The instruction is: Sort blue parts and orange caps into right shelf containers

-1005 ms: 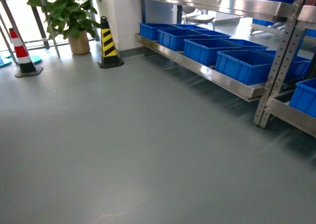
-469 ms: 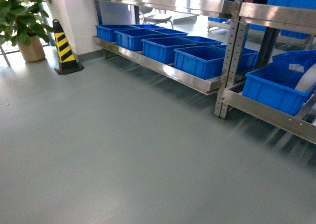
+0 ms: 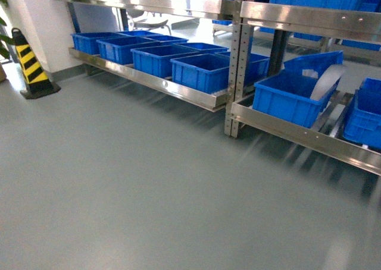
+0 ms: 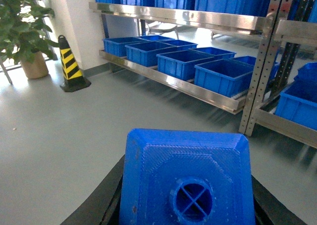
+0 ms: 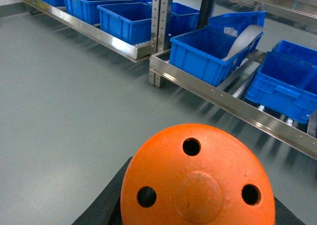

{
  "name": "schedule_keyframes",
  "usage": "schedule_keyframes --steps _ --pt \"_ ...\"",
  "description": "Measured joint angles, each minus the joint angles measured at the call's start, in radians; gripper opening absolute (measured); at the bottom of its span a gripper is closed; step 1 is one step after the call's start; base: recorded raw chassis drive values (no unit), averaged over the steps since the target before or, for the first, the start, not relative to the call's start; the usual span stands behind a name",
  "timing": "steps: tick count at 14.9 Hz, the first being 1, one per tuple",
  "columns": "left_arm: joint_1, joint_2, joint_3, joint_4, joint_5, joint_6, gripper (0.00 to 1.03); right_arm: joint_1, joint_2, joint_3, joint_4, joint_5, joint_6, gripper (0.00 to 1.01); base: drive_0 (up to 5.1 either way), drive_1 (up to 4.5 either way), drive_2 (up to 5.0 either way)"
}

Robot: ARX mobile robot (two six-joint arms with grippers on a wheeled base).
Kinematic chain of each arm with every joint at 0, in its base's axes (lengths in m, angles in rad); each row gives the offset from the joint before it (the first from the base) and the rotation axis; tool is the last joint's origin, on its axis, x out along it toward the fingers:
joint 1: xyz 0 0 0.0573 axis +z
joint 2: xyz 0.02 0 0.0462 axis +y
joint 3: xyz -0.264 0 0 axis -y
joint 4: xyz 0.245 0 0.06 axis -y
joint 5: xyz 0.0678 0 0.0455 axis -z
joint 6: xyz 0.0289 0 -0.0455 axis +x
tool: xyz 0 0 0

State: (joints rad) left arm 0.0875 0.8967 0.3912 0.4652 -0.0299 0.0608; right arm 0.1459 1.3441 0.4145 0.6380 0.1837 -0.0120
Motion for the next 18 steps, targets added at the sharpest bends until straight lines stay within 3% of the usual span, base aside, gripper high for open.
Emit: schedule_keyframes --steps 18 --pt "-0.001 0.000 0.000 0.000 0.000 0.000 0.44 -0.001 0.000 0.000 0.000 0.000 0.000 0.45 -1.7 -1.66 -1.7"
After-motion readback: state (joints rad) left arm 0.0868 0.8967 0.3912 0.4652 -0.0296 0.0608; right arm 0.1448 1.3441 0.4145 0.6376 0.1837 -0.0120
